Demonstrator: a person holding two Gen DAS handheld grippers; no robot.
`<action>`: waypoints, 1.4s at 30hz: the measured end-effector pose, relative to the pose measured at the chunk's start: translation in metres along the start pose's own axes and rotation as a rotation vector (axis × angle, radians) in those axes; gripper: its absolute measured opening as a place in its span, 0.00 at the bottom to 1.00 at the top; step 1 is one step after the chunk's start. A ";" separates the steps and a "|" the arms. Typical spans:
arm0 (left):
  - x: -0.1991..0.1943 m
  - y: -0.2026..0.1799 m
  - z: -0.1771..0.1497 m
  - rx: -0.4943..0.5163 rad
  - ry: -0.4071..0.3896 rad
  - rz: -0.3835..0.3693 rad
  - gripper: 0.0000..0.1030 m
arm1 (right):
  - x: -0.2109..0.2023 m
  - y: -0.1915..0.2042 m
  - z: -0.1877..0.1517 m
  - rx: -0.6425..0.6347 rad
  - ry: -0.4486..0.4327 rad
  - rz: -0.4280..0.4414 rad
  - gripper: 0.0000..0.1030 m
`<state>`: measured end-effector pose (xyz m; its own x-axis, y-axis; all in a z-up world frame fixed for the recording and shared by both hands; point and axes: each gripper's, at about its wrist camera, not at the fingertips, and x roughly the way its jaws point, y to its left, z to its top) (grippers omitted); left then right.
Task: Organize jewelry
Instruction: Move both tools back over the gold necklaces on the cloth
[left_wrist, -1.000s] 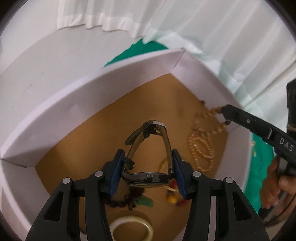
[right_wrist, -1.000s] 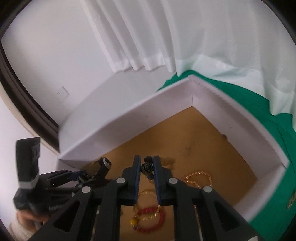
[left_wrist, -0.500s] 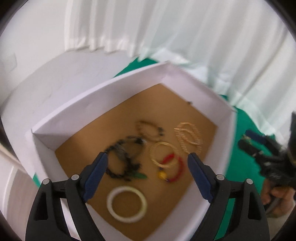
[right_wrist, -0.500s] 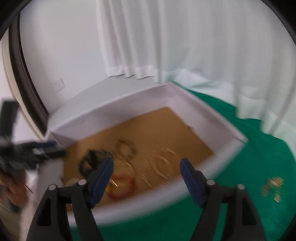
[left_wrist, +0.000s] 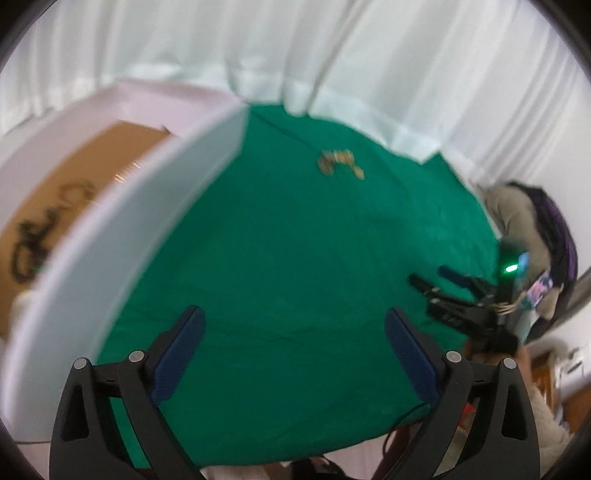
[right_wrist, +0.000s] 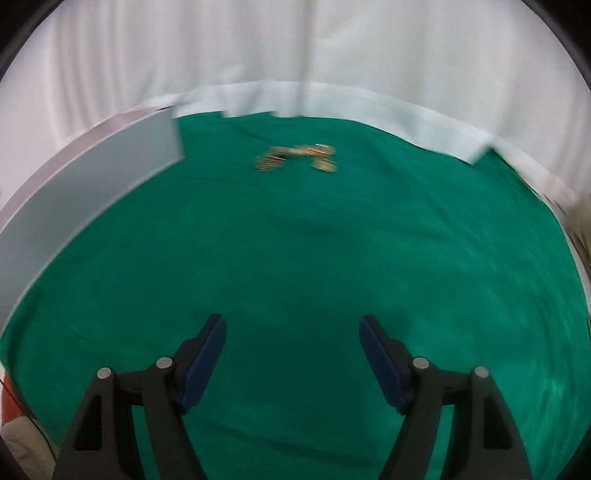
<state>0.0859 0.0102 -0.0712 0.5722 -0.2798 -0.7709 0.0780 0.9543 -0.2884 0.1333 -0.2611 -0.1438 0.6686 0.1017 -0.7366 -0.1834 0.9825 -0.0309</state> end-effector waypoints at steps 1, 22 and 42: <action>0.011 -0.006 -0.001 0.013 0.018 0.004 0.95 | -0.001 -0.006 -0.003 0.017 -0.002 -0.006 0.74; 0.081 -0.028 0.004 0.093 0.113 0.083 0.95 | 0.007 -0.036 -0.033 0.081 -0.021 -0.047 0.74; 0.264 -0.081 0.204 0.283 0.065 0.117 0.93 | 0.008 -0.037 -0.036 0.089 -0.019 -0.033 0.77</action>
<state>0.3971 -0.1195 -0.1360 0.5384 -0.1633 -0.8267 0.2441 0.9692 -0.0326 0.1197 -0.3020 -0.1728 0.6870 0.0708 -0.7232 -0.0966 0.9953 0.0056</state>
